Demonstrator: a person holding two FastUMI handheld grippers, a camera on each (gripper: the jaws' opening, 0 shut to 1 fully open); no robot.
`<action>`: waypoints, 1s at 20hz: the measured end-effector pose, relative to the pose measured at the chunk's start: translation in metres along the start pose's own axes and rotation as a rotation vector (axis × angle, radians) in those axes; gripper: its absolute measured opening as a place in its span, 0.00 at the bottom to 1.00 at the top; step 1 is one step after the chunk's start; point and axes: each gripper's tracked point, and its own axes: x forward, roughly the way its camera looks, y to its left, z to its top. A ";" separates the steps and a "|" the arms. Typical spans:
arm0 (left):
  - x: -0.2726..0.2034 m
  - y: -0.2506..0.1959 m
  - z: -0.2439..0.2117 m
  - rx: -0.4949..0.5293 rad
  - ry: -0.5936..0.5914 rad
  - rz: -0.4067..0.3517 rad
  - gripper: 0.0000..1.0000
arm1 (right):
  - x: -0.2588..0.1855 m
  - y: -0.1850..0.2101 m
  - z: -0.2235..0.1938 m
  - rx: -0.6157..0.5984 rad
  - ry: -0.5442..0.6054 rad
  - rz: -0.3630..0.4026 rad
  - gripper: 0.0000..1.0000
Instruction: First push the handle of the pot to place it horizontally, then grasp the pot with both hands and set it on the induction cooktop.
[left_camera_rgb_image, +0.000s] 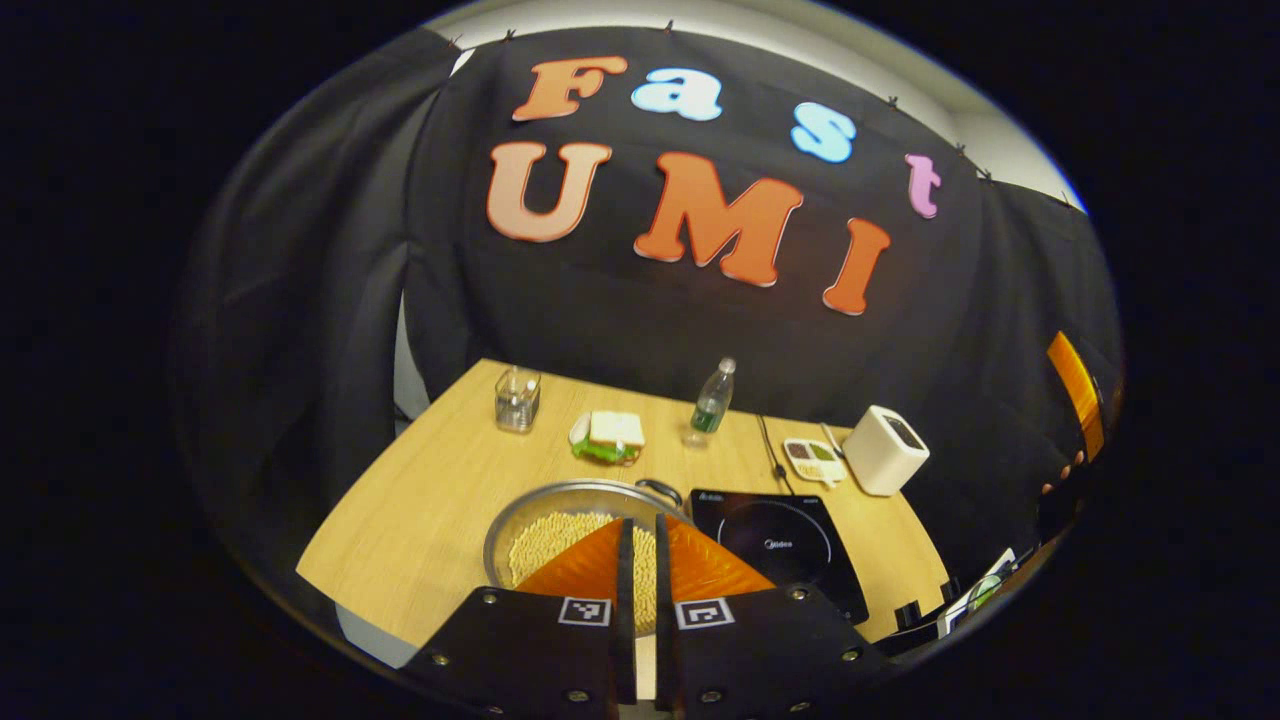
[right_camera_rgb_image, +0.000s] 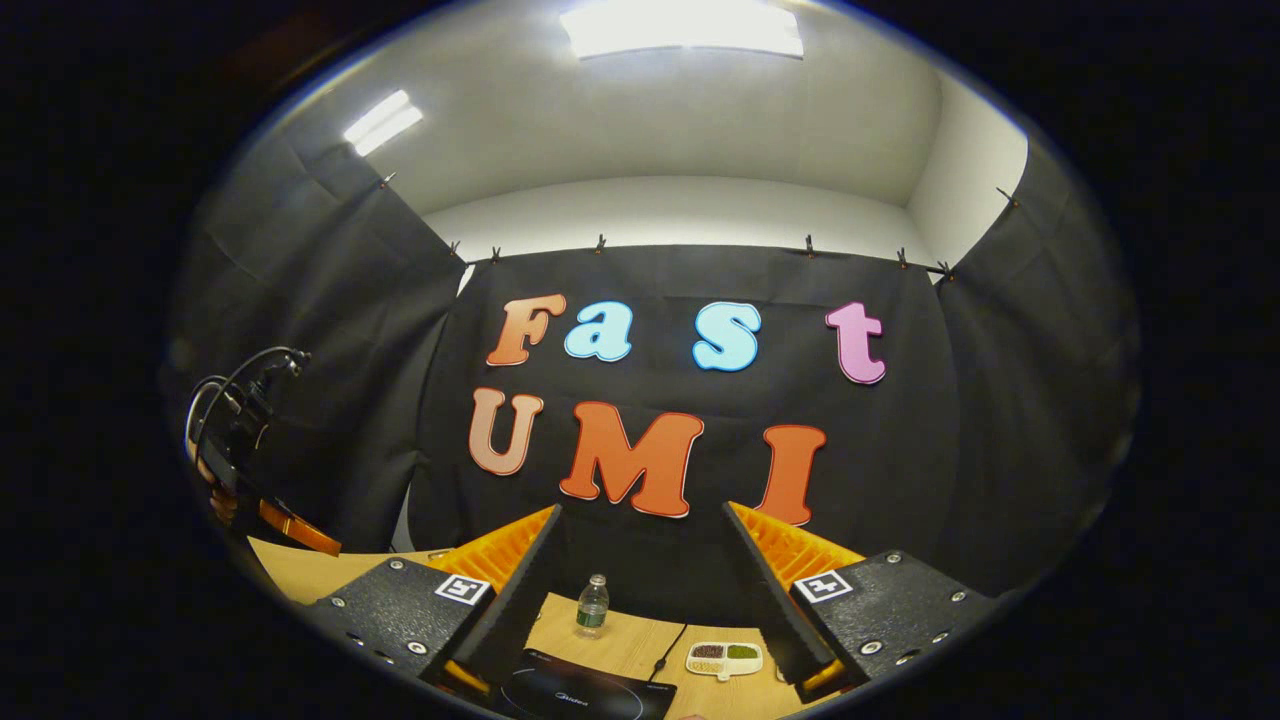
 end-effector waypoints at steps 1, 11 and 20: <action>0.005 0.010 -0.018 -0.025 0.071 0.020 0.08 | 0.001 0.001 -0.004 0.004 0.003 0.002 0.95; 0.020 0.046 -0.150 -0.253 0.478 0.074 0.09 | 0.012 0.017 -0.046 -0.025 0.049 0.023 0.95; 0.030 0.069 -0.205 -0.323 0.596 0.108 0.08 | 0.021 0.035 -0.071 -0.039 0.079 0.033 0.95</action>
